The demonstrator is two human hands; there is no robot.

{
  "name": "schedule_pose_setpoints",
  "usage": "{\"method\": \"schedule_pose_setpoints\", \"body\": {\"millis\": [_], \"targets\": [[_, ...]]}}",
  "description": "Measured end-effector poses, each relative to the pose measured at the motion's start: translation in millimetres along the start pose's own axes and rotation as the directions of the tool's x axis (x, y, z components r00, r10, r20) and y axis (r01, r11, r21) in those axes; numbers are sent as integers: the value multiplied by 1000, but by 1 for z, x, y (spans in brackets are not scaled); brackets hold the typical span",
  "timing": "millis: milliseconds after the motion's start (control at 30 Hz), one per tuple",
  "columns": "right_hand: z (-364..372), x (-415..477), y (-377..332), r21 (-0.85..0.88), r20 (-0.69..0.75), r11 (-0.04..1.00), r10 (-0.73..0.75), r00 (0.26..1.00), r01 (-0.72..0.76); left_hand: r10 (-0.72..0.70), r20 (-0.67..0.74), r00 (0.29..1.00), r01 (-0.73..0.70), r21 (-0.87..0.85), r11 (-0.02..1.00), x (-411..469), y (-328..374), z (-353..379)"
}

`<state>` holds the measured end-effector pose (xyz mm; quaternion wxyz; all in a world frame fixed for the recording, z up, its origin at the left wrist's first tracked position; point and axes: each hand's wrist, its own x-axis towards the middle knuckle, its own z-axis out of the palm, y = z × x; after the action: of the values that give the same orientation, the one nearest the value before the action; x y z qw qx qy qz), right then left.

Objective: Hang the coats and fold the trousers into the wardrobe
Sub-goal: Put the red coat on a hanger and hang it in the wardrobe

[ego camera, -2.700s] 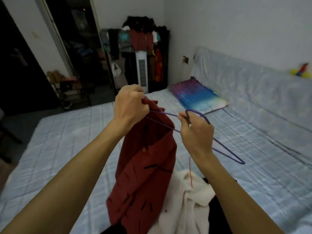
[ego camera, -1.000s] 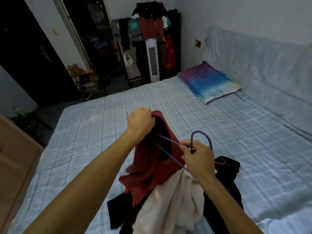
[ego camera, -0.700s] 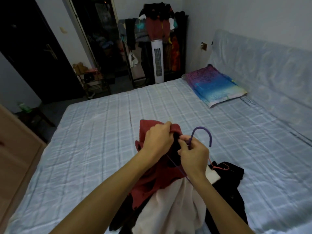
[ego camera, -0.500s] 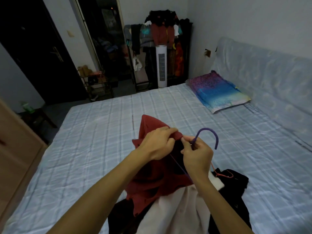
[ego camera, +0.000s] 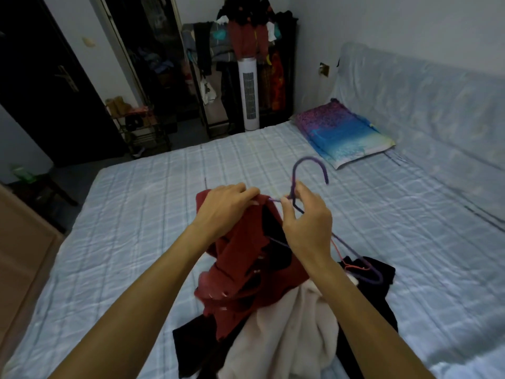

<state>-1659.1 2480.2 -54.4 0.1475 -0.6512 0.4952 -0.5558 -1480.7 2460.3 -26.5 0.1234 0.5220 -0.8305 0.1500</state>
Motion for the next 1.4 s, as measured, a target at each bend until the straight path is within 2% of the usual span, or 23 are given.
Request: {"method": "schedule_pose_setpoints", "body": {"millis": [133, 200, 333, 400, 467, 533, 633, 767, 867, 1067, 1300, 1400], "targets": [[-2, -18, 9, -85, -113, 958, -282, 953, 273, -49, -8, 999, 50, 32, 998, 0, -3, 6], [-1, -37, 20, -67, -87, 942, -334, 938, 329, -70, -8, 998, 70, 56, 996, -2, -5, 9], [1, -67, 52, -39, 100, 979, -197, 975, 202, -108, -9, 994, 108, 67, 992, -10, -5, 9], [2, -76, 65, -108, 221, 993, -22, 975, 47, -130, -16, 991, 131, 72, 989, -14, -6, 7], [5, -85, 77, -208, 317, 971, 184, 930, -121, -154, -20, 988, 155, 81, 985, -19, -9, 4], [8, -91, 87, -285, 323, 930, 320, 891, -231, -176, -20, 984, 177, 86, 981, -25, -11, 0], [14, -93, 93, -354, 281, 886, 407, 869, -300, -196, -35, 980, 199, 87, 976, -33, -14, -6], [29, -89, 91, -371, 250, 884, 391, 886, -286, -220, -59, 974, 224, 78, 971, -48, -16, -8], [39, -88, 92, -421, 254, 883, 334, 908, -207, -251, -57, 966, 255, 57, 965, -59, -16, -5], [62, -97, 87, -482, 362, 855, 396, 844, -194, -311, -51, 949, 313, 51, 948, -69, -12, -3], [69, -87, 104, -567, 391, 823, 316, 864, -44, -322, -44, 946, 324, 71, 943, -81, -29, -5], [64, -83, 115, -615, 400, 788, 347, 849, -32, -316, -21, 948, 317, 71, 946, -91, -39, -5]]}}
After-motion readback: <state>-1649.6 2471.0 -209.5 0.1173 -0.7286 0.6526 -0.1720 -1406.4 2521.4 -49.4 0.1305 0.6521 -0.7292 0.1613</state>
